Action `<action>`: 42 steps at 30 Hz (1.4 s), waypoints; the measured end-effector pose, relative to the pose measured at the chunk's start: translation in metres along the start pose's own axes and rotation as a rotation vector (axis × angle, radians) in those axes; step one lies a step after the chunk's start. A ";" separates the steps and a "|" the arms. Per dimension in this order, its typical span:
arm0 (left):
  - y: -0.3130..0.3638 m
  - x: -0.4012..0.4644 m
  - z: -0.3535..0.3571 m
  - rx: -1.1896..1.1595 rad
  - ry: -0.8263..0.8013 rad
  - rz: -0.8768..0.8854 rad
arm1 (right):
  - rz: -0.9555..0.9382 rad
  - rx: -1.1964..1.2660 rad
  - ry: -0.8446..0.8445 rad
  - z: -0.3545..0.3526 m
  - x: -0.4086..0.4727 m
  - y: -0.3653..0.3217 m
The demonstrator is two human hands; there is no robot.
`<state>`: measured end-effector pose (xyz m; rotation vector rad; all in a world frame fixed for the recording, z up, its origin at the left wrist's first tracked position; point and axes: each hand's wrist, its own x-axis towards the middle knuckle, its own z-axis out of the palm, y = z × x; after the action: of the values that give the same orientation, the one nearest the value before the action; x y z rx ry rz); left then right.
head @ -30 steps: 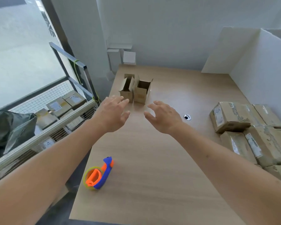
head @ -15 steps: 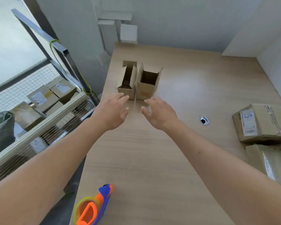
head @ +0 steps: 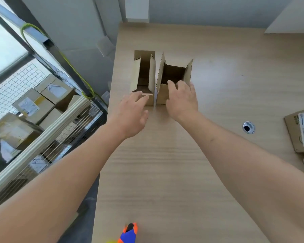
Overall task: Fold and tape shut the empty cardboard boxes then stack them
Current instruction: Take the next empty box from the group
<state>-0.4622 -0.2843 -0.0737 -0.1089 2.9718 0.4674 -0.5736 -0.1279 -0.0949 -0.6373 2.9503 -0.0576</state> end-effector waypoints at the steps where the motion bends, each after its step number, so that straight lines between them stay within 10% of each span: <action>1: -0.003 0.000 0.001 0.011 0.005 0.003 | -0.008 -0.010 0.030 0.003 0.000 0.000; 11: 0.002 -0.042 0.002 -0.012 -0.019 0.022 | -0.105 0.001 0.060 0.002 -0.078 -0.009; 21: 0.035 -0.132 0.034 -0.212 -0.215 -0.002 | 0.040 0.120 -0.250 -0.002 -0.213 -0.029; 32: 0.060 -0.211 0.072 -0.260 -0.242 -0.017 | 0.422 0.808 -0.496 0.013 -0.325 -0.049; 42: 0.096 -0.239 0.105 -0.282 -0.148 -0.127 | 0.017 0.403 -0.213 0.027 -0.360 -0.003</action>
<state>-0.2226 -0.1484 -0.1108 -0.2755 2.7187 0.8347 -0.2435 0.0179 -0.0813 -0.5203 2.6251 -0.5316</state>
